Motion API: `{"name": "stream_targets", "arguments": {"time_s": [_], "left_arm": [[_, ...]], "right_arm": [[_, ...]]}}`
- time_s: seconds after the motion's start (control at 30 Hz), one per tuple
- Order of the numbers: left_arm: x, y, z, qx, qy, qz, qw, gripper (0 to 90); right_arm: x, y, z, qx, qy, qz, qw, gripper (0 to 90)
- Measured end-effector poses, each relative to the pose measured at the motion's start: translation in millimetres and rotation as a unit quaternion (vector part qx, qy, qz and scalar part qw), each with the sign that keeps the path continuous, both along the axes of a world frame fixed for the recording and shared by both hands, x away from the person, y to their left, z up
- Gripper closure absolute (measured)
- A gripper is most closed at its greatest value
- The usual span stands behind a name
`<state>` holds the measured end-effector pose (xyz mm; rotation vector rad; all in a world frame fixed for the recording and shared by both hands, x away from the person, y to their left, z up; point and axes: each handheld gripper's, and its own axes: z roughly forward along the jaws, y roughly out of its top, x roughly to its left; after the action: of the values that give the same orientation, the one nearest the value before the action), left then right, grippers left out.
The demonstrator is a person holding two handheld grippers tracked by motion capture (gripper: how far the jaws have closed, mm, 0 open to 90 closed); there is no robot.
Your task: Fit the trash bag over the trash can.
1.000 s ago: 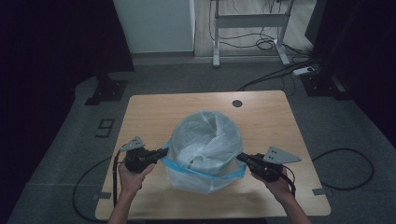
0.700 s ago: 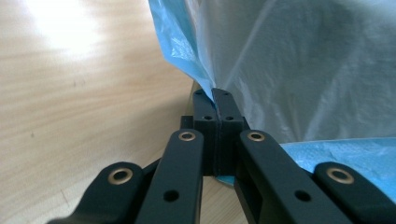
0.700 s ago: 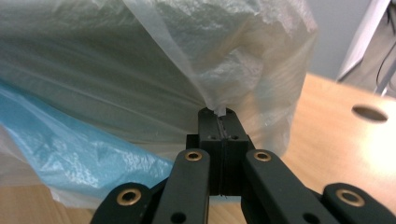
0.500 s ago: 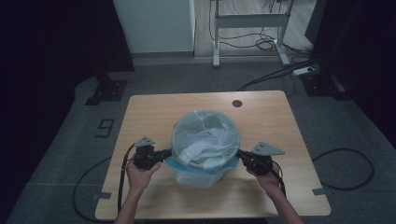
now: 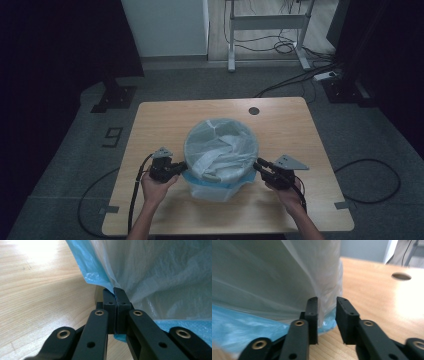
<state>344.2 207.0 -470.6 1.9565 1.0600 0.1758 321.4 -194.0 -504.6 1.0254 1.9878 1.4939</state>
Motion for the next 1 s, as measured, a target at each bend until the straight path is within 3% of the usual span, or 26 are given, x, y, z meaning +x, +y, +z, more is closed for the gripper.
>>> {"name": "stream_targets", "arguments": {"time_s": [0.13,0.27,0.43,0.53,0.63,0.77,0.8,1.0], "left_arm": [[-2.5,2.6,2.7,-0.002,-0.004,0.001,1.0,88.6],[-4.4,2.9,4.3,-0.008,-0.007,0.0,0.9999,88.3],[-5.1,2.8,4.8,-0.01,-0.006,-0.002,0.9999,88.3],[-5.6,3.8,5.3,-0.011,-0.006,-0.003,0.9999,88.3],[-5.4,5.3,5.6,-0.012,-0.005,-0.003,0.9999,88.4],[-6.1,5.7,5.8,-0.011,-0.004,-0.003,0.9999,88.9],[-6.0,5.8,5.6,-0.01,-0.004,-0.002,0.9999,89.0],[-1.2,5.8,-2.3,-0.001,0.015,0.003,0.9999,89.3]], "right_arm": [[-23.2,-4.4,11.9,0.013,-0.022,0.017,0.9995,57.7],[-43.0,1.9,15.5,0.028,-0.024,0.074,0.9966,50.7],[-49.3,16.8,14.6,0.026,-0.032,0.131,0.9905,41.1],[-50.2,22.4,15.7,0.027,-0.032,0.153,0.9874,40.5],[-52.7,28.6,14.9,0.009,-0.039,0.154,0.9873,50.9],[-54.3,34.5,6.4,-0.022,-0.036,0.149,0.988,80.8],[-54.3,34.9,4.3,-0.024,-0.035,0.151,0.9876,84.5],[-49.1,38.9,-15.4,-0.056,-0.013,0.157,0.9859,89.2]]}}
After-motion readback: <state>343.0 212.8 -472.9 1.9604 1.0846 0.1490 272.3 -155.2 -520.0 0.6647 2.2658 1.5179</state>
